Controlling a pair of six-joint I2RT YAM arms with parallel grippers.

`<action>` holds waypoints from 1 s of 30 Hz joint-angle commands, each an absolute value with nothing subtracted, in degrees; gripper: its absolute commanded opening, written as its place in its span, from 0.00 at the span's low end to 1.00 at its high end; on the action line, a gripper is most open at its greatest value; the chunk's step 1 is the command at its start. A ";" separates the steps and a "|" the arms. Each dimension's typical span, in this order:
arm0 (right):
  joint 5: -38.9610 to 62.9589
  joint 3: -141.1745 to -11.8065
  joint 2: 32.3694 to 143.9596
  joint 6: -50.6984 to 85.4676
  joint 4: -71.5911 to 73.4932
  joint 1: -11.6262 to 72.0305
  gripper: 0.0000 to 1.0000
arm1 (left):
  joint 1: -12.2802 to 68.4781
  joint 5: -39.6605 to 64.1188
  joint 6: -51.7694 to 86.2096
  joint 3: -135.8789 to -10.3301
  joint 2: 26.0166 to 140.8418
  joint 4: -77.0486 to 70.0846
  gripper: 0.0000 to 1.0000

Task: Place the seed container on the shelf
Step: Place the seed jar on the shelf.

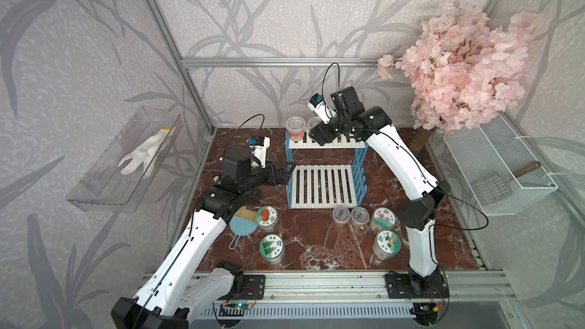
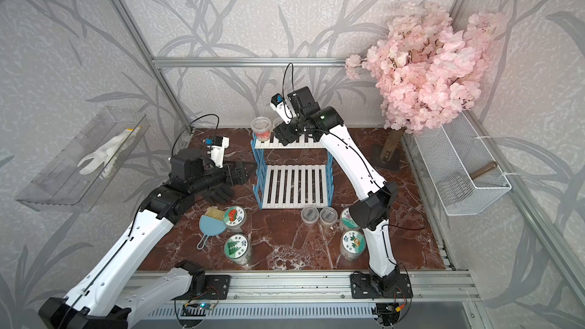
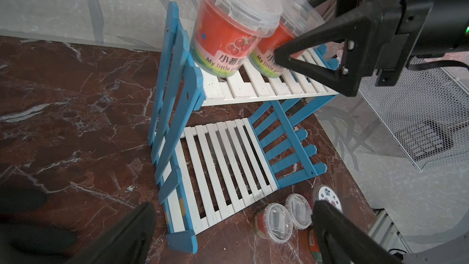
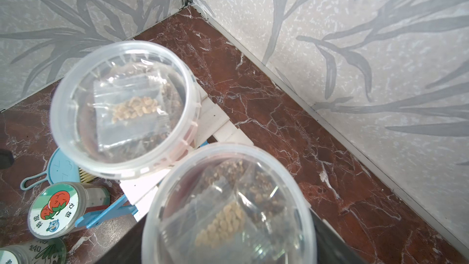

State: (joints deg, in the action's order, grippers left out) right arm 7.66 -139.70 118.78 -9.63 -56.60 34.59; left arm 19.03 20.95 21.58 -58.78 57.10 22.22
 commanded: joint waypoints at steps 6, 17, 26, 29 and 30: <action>8.02 -138.77 116.20 -9.49 -54.32 34.63 0.82 | 18.77 21.96 21.88 -58.62 57.67 20.23 1.00; 9.51 -134.71 114.71 -8.37 -50.73 34.63 0.79 | 18.81 23.98 22.91 -57.18 57.71 14.47 1.00; 8.94 -133.17 113.39 -8.32 -49.48 34.63 0.80 | 18.81 25.76 22.90 -55.58 57.23 7.54 1.00; 7.63 -132.27 112.74 -9.48 -49.83 34.46 0.83 | 18.76 25.48 22.39 -55.26 56.78 8.15 1.00; 7.15 -131.88 112.51 -9.49 -49.79 34.37 0.84 | 18.81 25.57 22.09 -55.20 56.70 8.65 1.00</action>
